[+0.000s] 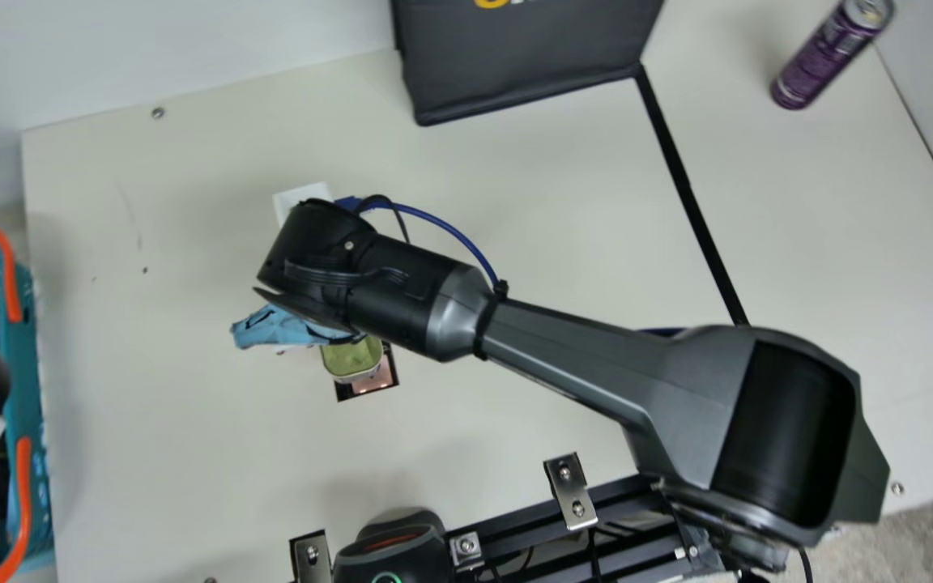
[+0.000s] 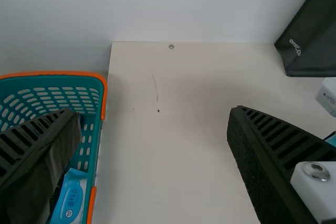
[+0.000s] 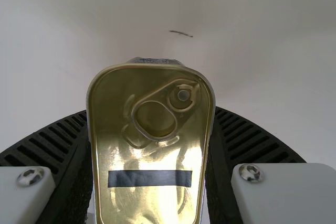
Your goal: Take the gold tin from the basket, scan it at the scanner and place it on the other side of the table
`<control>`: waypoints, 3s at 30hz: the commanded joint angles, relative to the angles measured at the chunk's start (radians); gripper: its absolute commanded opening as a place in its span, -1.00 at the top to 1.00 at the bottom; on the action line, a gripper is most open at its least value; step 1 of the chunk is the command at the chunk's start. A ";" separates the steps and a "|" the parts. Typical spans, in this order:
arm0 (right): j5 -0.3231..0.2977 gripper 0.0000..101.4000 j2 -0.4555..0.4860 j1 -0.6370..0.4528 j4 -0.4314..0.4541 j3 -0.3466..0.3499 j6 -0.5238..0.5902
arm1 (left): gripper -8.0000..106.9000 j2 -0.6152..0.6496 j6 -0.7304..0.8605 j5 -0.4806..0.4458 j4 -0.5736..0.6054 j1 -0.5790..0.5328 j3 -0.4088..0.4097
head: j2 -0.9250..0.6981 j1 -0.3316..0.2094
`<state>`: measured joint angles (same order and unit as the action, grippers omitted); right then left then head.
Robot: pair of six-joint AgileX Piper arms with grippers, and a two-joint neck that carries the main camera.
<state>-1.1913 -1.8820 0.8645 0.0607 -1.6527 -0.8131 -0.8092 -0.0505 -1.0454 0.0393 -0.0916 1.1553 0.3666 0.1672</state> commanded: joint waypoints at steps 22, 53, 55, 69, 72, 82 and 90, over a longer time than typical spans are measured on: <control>0.170 1.00 0.231 -0.422 -0.054 0.387 0.512 | -0.71 0.000 0.000 0.000 0.000 0.000 0.000 | 0.010 -0.029; 0.229 1.00 0.273 -1.146 -0.064 0.465 1.100 | -0.71 0.000 0.000 0.000 0.000 0.000 0.000 | 0.010 -0.029; 0.236 1.00 0.254 -1.172 -0.060 0.450 1.127 | -0.71 0.000 0.000 0.000 0.000 0.000 0.000 | 0.010 -0.029; 0.274 1.00 0.061 -1.259 -0.064 0.275 1.249 | -0.71 0.000 0.000 0.000 0.000 0.000 0.000 | 0.010 -0.029; 0.273 1.00 0.026 -1.267 -0.081 0.226 1.269 | -0.71 0.000 0.000 0.000 0.000 0.000 0.000 | 0.010 -0.029; 0.238 1.00 -0.077 -1.292 -0.139 0.047 1.321 | -0.71 0.000 0.000 0.000 0.000 0.000 0.000 | 0.010 -0.029; 0.230 1.00 -0.150 -1.289 -0.153 -0.045 1.331 | -0.71 0.000 0.000 0.000 0.000 0.000 0.000 | 0.010 -0.029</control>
<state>-0.9650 -2.0258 -0.4271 -0.0907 -1.6891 0.5175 -0.8092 -0.0505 -1.0454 0.0393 -0.0916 1.1553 0.3743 0.1672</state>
